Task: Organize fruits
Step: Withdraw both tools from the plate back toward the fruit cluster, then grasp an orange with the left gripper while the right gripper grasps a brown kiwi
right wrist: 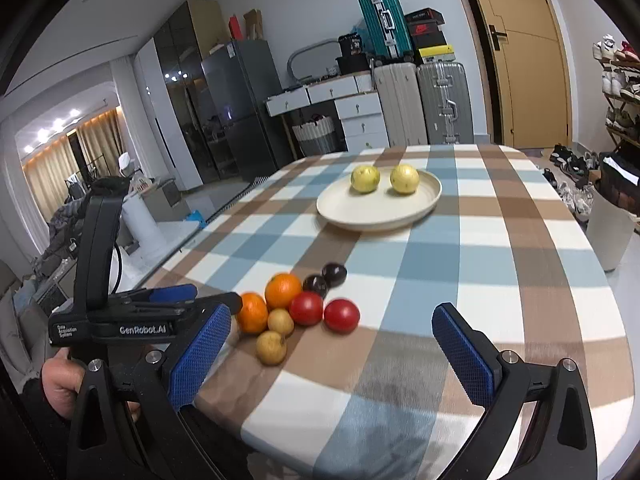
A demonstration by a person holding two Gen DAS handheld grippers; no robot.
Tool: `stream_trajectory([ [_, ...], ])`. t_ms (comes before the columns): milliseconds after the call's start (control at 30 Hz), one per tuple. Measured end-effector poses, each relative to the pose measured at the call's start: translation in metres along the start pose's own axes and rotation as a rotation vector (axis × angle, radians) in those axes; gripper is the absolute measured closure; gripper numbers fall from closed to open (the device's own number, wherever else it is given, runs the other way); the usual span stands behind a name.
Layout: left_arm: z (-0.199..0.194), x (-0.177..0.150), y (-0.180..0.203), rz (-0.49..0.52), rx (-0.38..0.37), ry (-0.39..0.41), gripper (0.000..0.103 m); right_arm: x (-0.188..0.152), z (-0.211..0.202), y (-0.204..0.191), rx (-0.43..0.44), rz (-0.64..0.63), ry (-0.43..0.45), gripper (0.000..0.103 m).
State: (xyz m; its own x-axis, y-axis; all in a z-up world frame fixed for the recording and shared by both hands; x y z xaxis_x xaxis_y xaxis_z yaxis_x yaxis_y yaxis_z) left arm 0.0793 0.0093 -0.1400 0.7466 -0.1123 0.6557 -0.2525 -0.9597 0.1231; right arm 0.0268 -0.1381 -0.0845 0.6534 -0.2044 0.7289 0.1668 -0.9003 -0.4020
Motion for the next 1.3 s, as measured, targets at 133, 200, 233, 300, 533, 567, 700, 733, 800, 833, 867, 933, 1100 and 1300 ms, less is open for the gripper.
stream_trajectory([
  [133,0.007,-0.003,-0.002,-0.023,-0.027,-0.012,0.001,-0.011,0.000,-0.001,0.013,0.017,-0.025,0.000],
  [200,0.009,-0.003,-0.001,-0.024,-0.039,-0.015,0.001,-0.013,0.000,-0.001,0.010,0.013,-0.026,0.000],
  [233,0.012,-0.004,0.000,-0.027,-0.043,-0.017,0.001,-0.015,0.000,-0.003,0.009,0.010,-0.026,0.000],
  [300,0.015,-0.004,0.000,-0.033,-0.050,-0.022,0.002,-0.017,-0.001,-0.004,0.013,0.008,-0.028,0.000],
  [533,0.027,-0.003,0.005,-0.056,-0.146,-0.033,0.033,-0.023,-0.002,-0.011,0.029,-0.001,-0.044,0.000],
  [567,0.027,-0.003,0.006,-0.059,-0.166,-0.031,0.041,-0.023,-0.002,-0.011,0.031,-0.001,-0.045,0.000],
  [700,0.030,-0.002,0.012,-0.087,-0.285,-0.036,0.065,-0.025,-0.005,-0.014,0.036,-0.004,-0.046,0.000],
  [733,0.031,-0.001,0.013,-0.077,-0.286,-0.036,0.065,-0.026,-0.006,-0.015,0.049,-0.005,-0.050,0.000],
  [800,0.030,-0.002,0.013,-0.080,-0.294,-0.034,0.066,-0.026,-0.006,-0.016,0.061,-0.005,-0.051,0.000],
  [833,0.030,-0.002,0.012,-0.086,-0.294,-0.034,0.066,-0.026,-0.007,-0.017,0.062,-0.006,-0.049,0.000],
  [867,0.028,-0.004,0.011,-0.089,-0.291,-0.032,0.066,-0.026,-0.008,-0.017,0.066,-0.006,-0.049,0.000],
  [933,0.023,-0.005,0.008,-0.098,-0.290,-0.026,0.066,-0.027,-0.008,-0.019,0.074,-0.006,-0.048,0.000],
  [1100,0.007,-0.011,0.003,-0.112,-0.290,-0.006,0.066,-0.029,-0.006,-0.024,0.096,-0.005,-0.069,0.000],
  [1300,-0.009,-0.020,-0.002,-0.123,-0.293,-0.002,0.066,-0.035,0.002,-0.029,0.103,-0.003,-0.098,0.000],
])
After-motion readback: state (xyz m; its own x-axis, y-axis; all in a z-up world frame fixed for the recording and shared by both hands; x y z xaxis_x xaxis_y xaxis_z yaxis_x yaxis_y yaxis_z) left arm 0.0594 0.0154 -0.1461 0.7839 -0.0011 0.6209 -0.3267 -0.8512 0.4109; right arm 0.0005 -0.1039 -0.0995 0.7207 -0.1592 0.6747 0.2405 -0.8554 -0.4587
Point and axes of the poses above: each gripper's, at about its wrist camera, not at the fingertips, and z roughly the way its jaws point, y to its right, x to its top, the point moved 8 cm from there along z, roughly the way its jaws point, and after that the axes turned 10 degrees about z, right-handed, at the moved point
